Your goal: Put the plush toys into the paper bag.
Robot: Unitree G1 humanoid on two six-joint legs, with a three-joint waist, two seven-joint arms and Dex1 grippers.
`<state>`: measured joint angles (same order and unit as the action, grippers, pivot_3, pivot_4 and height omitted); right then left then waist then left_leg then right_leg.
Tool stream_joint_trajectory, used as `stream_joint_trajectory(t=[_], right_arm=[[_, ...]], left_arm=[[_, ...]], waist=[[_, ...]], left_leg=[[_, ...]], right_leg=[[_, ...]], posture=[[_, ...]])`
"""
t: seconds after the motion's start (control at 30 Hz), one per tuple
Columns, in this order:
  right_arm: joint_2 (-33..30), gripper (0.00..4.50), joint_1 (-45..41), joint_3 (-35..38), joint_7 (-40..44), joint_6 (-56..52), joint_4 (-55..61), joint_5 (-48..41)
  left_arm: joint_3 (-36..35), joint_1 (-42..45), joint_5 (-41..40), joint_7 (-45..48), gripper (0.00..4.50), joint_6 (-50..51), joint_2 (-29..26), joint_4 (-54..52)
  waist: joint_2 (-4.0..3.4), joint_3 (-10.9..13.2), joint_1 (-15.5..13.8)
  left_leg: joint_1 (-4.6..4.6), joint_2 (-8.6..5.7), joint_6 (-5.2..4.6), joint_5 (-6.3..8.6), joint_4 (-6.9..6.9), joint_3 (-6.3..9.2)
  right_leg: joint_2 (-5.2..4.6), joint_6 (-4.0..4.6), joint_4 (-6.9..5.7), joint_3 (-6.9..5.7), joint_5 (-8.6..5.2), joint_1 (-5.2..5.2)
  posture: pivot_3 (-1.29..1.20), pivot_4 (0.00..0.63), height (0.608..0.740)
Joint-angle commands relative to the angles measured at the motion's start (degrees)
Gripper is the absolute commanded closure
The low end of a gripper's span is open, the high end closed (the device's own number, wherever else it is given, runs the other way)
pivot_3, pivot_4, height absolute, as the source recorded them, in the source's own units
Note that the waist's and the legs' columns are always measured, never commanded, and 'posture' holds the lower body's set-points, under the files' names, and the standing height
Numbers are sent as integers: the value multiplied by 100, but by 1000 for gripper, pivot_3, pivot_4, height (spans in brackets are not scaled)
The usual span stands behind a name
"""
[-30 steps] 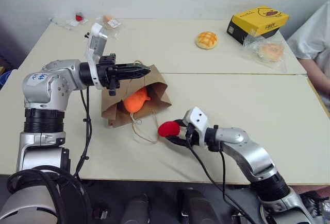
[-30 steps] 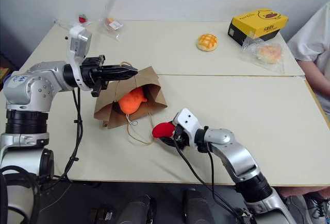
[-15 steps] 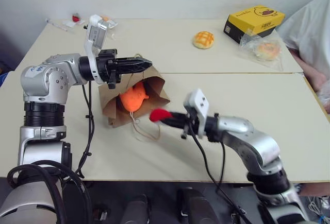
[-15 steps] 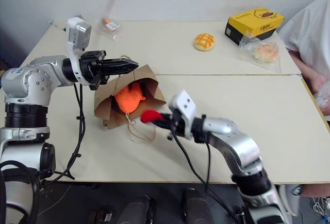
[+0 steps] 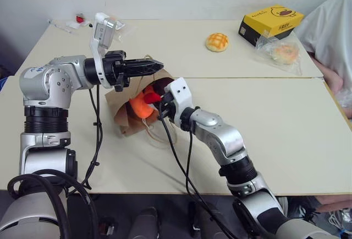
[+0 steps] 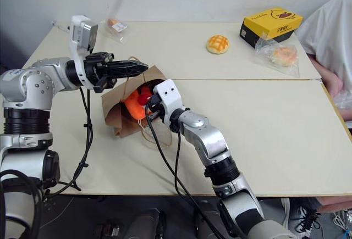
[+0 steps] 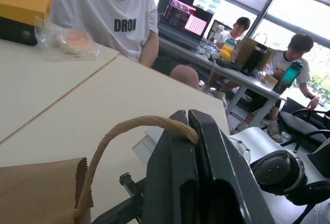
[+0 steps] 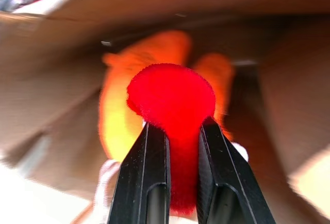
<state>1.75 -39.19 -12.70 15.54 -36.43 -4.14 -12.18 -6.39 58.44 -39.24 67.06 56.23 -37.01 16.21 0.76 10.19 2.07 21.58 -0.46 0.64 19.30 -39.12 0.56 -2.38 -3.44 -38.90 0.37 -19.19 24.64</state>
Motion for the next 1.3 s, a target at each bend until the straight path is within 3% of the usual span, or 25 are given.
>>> stream_joint_trajectory(t=[0.03,0.27,0.57,0.8,1.0,1.2,1.3], right_arm=[[247,4298,-214,347,-388,476,-379,116],[823,4298,-651,962,-824,1268,-1938,107],[941,4298,-1469,524,-327,2857,-4053,736],[1023,4298,-1635,696,206,3670,-4754,697],[728,2248,-1048,503,1244,3195,-3399,519],[82,134,-268,440,2036,1334,-1079,-183],[-336,58,21,409,2434,480,-103,-631]], left_arm=[[-172,-15,-207,-52,4500,86,-73,-362],[-197,-66,-278,-176,4500,74,4,-480],[-154,-148,-278,-174,4500,19,100,-495],[-140,-168,-237,-170,4500,-67,151,-447],[-174,-228,-204,-171,4500,-174,116,-423],[-283,-314,-219,-311,4500,-359,192,-393],[-317,-400,-224,-367,4500,-430,260,-428]], waist=[[0,0,15],[0,0,138],[0,0,312],[0,0,328],[-1,0,321],[0,0,243],[0,0,215]], left_leg=[[0,0,0,0,0,-1],[-1,0,2,-1,4,-1],[-5,0,6,-3,7,-2],[-7,1,8,-5,7,0],[-7,1,8,-5,7,0],[-5,1,9,-4,3,7],[-4,1,8,-3,2,6]], right_leg=[[0,0,-1,1,0,0],[1,0,-5,-1,0,1],[2,0,-8,-1,0,2],[2,0,-9,-1,0,0],[2,0,-11,-1,0,0],[-1,0,-10,-2,0,-2],[-2,0,-8,-2,0,-2]], posture=[[0,150,740],[0,150,740],[0,150,740],[0,150,740],[0,150,740],[0,150,740],[0,150,740]])
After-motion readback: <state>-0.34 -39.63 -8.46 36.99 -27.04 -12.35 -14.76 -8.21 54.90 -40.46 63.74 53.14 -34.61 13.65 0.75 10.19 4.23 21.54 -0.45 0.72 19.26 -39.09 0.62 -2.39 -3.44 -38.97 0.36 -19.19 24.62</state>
